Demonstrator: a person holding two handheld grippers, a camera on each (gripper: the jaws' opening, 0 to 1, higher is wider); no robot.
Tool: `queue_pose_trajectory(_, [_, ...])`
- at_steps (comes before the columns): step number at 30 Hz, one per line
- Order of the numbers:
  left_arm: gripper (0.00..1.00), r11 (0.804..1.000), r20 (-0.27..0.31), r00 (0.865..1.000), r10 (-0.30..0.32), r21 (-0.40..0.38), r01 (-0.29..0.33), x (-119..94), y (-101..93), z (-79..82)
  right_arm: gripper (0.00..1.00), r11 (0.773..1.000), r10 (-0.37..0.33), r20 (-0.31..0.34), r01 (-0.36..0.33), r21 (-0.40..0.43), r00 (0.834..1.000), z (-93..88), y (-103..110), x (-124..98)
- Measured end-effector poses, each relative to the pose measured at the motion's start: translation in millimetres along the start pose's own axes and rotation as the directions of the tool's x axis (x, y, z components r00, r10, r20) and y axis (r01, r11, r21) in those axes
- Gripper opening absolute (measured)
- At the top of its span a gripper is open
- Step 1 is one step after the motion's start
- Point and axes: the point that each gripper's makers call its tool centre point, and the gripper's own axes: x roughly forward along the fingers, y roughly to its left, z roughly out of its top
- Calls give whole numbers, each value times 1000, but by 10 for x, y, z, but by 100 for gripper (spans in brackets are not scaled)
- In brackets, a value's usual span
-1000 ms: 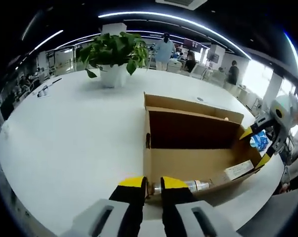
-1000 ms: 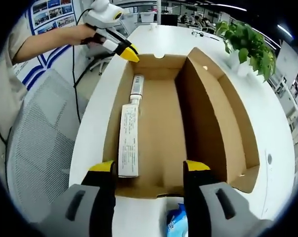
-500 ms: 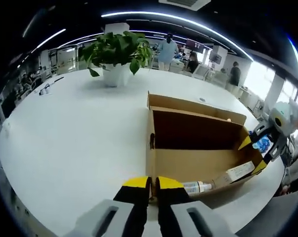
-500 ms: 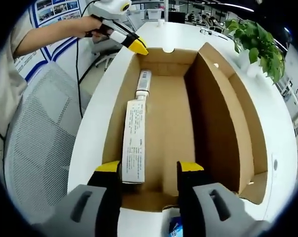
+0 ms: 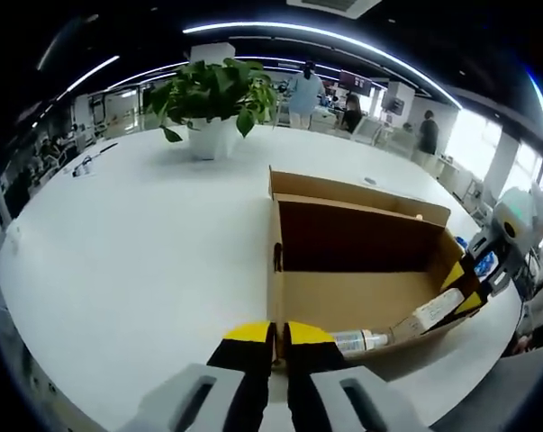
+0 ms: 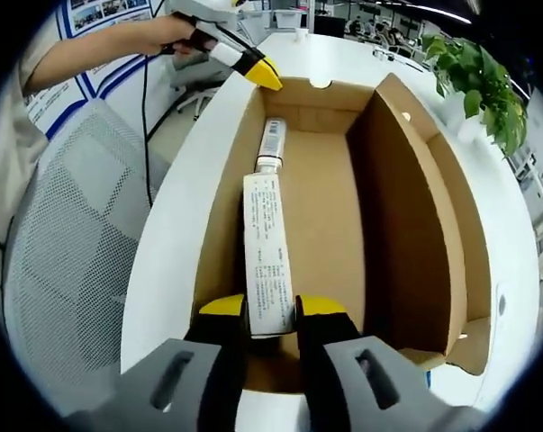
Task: Operate the shoe box by opening the lid, removing the specified soft item, and placing it in the target area until the item is outside and the box remains undamaged.
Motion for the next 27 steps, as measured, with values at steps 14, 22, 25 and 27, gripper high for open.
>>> queue_pose_trajectory(14, [4,1000,0,1000,1,1,-1,-15,3,-5,16,1000,-17,-2,17,-22,1000,20,6,-84])
queue_pose_trajectory(22, [4,1000,-2,1000,0,1,0,-16,4,-8,16,999,-23,6,23,-27,1000,51,35,-178])
queue_pose_trajectory(25, [4,1000,-5,1000,-1,3,1,-15,3,-8,15,999,-37,14,37,-35,999,63,15,-219])
queue_pose_trajectory(27, [4,1000,-7,1000,-1,3,1,-15,1,-8,15,998,-48,21,49,-26,999,84,-7,-247])
